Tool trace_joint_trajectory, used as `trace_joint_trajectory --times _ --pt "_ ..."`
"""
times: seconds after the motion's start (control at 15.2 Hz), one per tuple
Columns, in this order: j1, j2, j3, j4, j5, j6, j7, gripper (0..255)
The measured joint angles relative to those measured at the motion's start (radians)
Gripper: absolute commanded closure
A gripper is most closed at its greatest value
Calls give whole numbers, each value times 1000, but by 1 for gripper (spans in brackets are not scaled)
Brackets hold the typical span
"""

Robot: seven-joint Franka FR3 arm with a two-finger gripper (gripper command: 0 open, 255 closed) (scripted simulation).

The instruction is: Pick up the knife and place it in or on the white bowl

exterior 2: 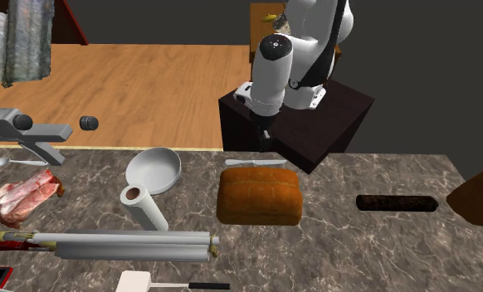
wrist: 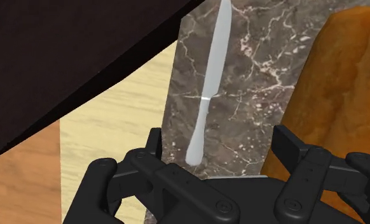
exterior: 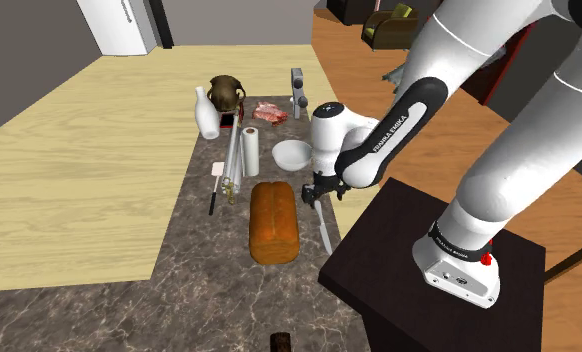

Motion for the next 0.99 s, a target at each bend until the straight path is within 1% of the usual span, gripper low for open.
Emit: trace_joint_trajectory --times 0.07,0.13,0.2,0.26,0.33,0.46,0.79,0.86,0.99 --pt "-20 54 3 10 -69 27 77 0" --pt "-33 117 -5 16 -157 65 169 0" --pt "-27 164 -19 29 -230 79 258 0" --pt "-16 226 -53 53 -316 98 347 0" --pt "6 274 -86 74 -381 110 425 0" --pt "49 335 -138 98 -462 131 520 0" --pt "121 432 -245 129 -600 188 634 0" --pt "147 460 -276 139 -635 206 666 0" --pt "157 476 -294 146 -655 215 679 0"
